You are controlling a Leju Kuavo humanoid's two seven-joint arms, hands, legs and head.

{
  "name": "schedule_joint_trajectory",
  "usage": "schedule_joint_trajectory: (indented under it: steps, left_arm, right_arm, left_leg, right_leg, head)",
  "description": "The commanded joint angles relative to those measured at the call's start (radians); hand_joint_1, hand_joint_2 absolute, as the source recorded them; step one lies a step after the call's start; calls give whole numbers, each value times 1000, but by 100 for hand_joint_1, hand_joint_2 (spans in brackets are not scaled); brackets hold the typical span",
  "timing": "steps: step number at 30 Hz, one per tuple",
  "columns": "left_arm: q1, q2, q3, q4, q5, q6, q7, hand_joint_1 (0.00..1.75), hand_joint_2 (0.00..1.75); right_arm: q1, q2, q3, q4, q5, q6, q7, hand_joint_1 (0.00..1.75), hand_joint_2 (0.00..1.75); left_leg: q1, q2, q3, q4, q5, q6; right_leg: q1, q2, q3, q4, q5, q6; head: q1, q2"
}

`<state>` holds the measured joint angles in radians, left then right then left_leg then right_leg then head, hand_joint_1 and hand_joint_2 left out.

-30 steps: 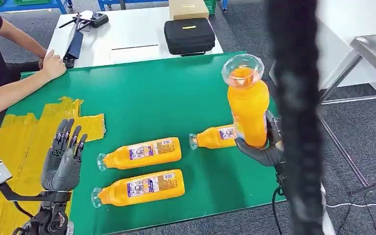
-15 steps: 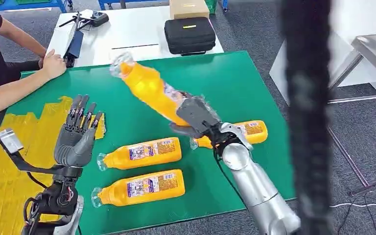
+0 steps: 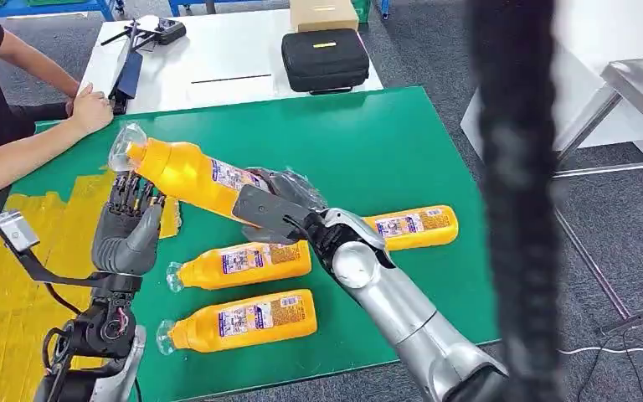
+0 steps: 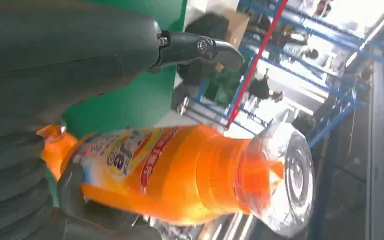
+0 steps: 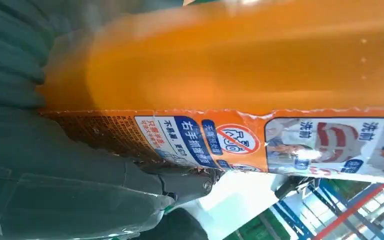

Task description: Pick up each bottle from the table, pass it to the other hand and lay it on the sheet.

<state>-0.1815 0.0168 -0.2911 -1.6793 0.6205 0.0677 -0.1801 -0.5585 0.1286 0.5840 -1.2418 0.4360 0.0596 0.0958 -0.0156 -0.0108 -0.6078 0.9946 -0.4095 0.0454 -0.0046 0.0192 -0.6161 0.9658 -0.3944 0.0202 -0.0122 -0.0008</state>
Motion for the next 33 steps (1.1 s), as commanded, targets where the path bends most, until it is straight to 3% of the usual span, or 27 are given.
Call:
schedule_joint_trajectory:
  steps: [1,14,29,30,31,33]
  left_arm:
    - [-67,16,-68,41,-16,108,66,0,175]
    - [-140,-4,-162,146,21,200,98,0,175]
    - [-172,5,-237,162,61,273,75,0,175]
    - [-171,4,-233,161,62,277,70,159,175]
    - [-170,4,-229,160,66,279,52,175,175]
    - [-172,7,-231,163,69,279,48,175,175]
  right_arm:
    - [-73,3,123,153,82,-45,-14,175,175]
    - [-73,114,231,177,98,-62,25,175,175]
    - [-85,109,268,176,-12,-104,44,175,175]
    - [-84,109,267,178,-15,-104,45,175,175]
    - [-85,109,271,186,-21,-101,47,175,175]
    - [-85,108,275,190,-26,-102,46,175,175]
  left_leg:
    - [1,0,5,1,-2,-4]
    - [1,1,3,1,-2,-3]
    - [2,-1,2,1,-2,-4]
    - [2,-1,4,2,-3,-5]
    - [1,-1,2,1,-2,-4]
    - [2,0,5,2,-3,-6]
  right_leg:
    - [1,-2,5,0,-2,-1]
    - [1,-2,3,1,-2,-1]
    - [1,-4,3,1,-2,-1]
    - [2,-4,4,1,-3,-1]
    - [1,-3,2,0,-2,-1]
    - [2,-4,6,1,-4,-1]
  head:
    - [0,0]
    - [0,0]
    - [0,0]
    - [0,0]
    - [0,0]
    - [0,0]
